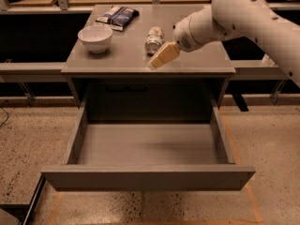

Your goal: Place 7up can into top drawer

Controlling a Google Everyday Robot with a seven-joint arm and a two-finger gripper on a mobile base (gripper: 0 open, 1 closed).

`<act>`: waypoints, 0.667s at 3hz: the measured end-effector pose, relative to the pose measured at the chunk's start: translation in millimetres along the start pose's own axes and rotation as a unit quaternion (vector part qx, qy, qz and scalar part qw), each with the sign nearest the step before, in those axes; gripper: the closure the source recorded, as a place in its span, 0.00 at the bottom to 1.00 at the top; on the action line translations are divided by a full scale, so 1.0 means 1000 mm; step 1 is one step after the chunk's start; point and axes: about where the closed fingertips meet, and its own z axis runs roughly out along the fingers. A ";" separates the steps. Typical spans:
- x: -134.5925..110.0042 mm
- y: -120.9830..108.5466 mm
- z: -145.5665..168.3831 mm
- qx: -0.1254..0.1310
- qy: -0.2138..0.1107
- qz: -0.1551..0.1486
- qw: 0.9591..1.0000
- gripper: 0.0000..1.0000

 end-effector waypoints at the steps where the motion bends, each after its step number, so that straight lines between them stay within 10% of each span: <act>1: 0.003 -0.001 0.003 0.007 -0.004 0.014 1.000 0.00; 2: -0.012 -0.018 0.023 0.027 -0.045 0.020 0.998 0.00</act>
Offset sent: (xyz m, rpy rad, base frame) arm 0.0722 0.0171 0.0132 0.1882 -0.1707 -0.0834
